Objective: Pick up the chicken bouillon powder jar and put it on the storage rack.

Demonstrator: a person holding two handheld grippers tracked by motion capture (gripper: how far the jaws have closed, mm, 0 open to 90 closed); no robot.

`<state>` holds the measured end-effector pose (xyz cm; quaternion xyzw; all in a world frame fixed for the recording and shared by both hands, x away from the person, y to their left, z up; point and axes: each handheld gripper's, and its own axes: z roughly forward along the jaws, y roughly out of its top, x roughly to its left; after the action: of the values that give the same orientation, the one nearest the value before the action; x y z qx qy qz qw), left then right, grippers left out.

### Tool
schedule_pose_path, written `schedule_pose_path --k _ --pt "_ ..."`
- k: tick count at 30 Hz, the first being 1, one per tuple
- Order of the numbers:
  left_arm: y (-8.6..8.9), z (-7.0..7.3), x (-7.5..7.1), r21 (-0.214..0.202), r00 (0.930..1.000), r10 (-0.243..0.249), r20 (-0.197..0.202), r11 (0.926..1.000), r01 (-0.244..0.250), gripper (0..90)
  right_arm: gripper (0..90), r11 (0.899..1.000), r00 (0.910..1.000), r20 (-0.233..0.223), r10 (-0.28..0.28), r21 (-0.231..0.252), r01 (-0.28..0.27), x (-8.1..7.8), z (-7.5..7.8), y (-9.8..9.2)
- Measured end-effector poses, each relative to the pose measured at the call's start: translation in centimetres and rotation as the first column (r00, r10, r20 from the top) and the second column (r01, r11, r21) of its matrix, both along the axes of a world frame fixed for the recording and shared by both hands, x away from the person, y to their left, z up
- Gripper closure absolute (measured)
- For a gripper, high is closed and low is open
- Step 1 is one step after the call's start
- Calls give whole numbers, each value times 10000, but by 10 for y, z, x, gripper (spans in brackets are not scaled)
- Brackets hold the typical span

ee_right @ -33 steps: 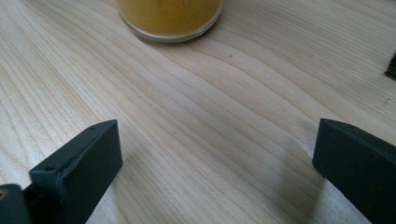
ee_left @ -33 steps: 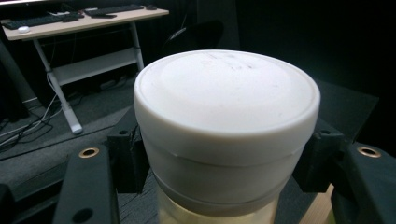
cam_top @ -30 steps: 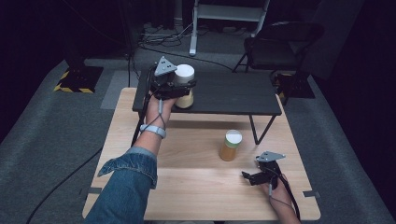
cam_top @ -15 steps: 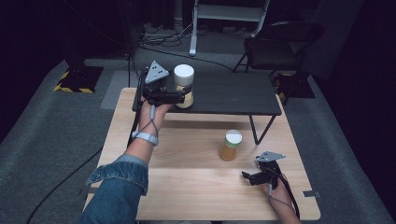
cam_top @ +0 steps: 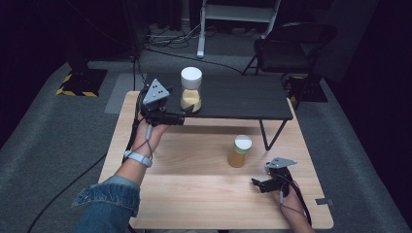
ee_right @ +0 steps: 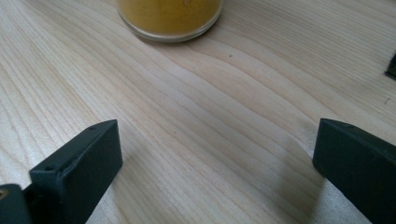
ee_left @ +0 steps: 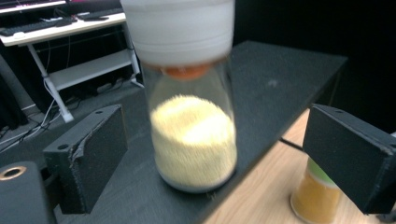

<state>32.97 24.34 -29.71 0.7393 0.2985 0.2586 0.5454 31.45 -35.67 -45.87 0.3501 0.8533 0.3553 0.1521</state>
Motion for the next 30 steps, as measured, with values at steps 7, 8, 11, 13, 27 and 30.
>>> schedule_pose_path --k 7,8,11,13,27,30 --pt "0 -12 -18 123 9999 -92 -64 9999 93 65 11 10000 10000 -1 1 1 -1 0 0 0" --pt "-1 -16 -22 213 9999 -102 96 9997 100 73 11 10000 10000 -3 -3 1 3 0 0 0" --pt "-1 -25 -30 280 9997 -209 133 9994 206 75 11 10000 10000 -1 -17 0 17 0 0 0" --pt "-1 -33 -36 273 9994 -343 106 9990 340 75 11 10000 10000 4 -43 -3 43 0 0 1" --pt "-4 -79 -56 1120 9946 -700 -767 9906 783 85 11 10000 10000 6 -60 -4 60 0 0 1" --pt "-1 -91 -58 1048 9929 -677 -975 9914 779 87 12 10000 10000 11 -66 1 66 0 0 1"
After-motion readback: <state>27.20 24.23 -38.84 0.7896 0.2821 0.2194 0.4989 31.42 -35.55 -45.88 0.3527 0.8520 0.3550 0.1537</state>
